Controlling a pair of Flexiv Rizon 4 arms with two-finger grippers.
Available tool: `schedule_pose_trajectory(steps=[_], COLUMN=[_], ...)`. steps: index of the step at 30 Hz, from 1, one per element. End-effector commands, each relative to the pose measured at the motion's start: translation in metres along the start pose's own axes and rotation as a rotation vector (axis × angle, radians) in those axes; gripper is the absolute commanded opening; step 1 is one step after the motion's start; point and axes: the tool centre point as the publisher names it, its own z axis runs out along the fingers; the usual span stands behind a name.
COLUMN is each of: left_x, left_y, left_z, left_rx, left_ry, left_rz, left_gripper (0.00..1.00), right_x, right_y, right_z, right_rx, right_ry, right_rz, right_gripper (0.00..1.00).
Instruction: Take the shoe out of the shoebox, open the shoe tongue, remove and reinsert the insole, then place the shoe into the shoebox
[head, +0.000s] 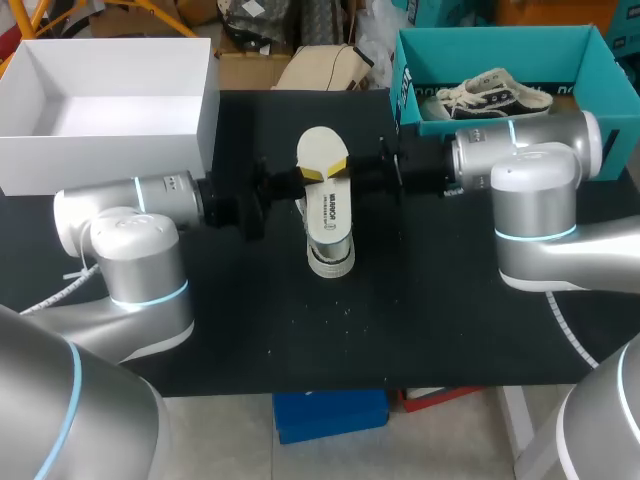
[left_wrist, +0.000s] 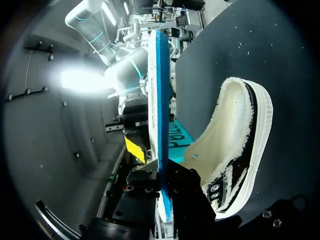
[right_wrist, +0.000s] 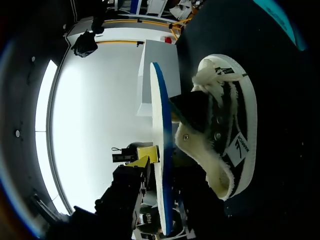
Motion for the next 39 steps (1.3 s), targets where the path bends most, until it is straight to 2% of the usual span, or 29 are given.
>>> schedule_pose_trajectory(steps=[1, 6, 15, 18, 32, 35, 39], left_x=[-0.01, -0.013, -0.006, -0.005, -0.005, -0.002, 0.001], left_y=[-0.008, -0.017, -0.033, -0.04, -0.04, -0.046, -0.054], left_z=[-0.005, -0.013, -0.025, -0.027, -0.027, -0.032, -0.034], left_rx=[-0.013, -0.02, -0.037, -0.009, -0.009, 0.047, 0.105], left_ry=[0.089, 0.16, 0.28, 0.314, 0.314, 0.287, 0.304], left_rz=[0.007, 0.007, -0.066, -0.07, -0.07, -0.124, -0.113], left_gripper=[0.0, 0.0, 0.0, 0.0, 0.0, 0.0, 0.0], right_x=[-0.002, -0.008, -0.009, -0.007, -0.007, -0.009, -0.016], right_y=[-0.004, -0.008, -0.012, -0.013, -0.013, -0.012, -0.013], right_z=[-0.009, -0.028, -0.059, -0.07, -0.07, -0.071, -0.087], right_rx=[-0.034, -0.078, -0.141, -0.166, -0.166, -0.18, -0.231], right_ry=[0.01, -0.013, -0.061, -0.118, -0.118, -0.122, -0.136], right_rz=[-0.001, 0.006, 0.016, 0.009, 0.009, 0.024, 0.058], right_gripper=[1.0, 1.0, 1.0, 1.0, 1.0, 1.0, 1.0])
